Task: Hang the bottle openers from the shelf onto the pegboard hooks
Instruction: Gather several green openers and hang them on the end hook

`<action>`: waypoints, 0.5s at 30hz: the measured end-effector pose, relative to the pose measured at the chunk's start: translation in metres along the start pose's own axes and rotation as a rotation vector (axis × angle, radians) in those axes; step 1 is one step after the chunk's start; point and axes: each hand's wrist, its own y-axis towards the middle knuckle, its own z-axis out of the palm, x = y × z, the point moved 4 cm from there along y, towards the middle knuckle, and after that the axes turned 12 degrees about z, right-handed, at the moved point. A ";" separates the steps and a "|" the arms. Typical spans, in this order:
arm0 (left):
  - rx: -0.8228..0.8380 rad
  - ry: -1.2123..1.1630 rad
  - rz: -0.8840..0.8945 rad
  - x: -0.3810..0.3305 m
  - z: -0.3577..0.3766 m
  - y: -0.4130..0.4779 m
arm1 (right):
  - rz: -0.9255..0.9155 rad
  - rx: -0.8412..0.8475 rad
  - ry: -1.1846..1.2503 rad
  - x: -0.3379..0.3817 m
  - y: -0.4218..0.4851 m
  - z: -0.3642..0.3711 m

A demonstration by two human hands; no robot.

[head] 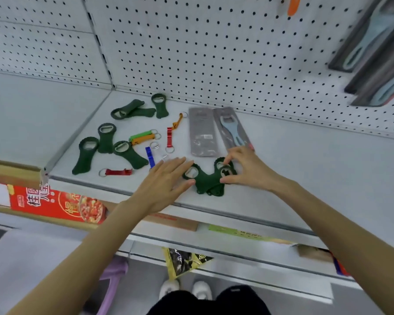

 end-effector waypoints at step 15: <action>-0.037 -0.184 0.059 0.008 0.002 0.003 | 0.046 -0.056 0.032 0.001 0.001 -0.003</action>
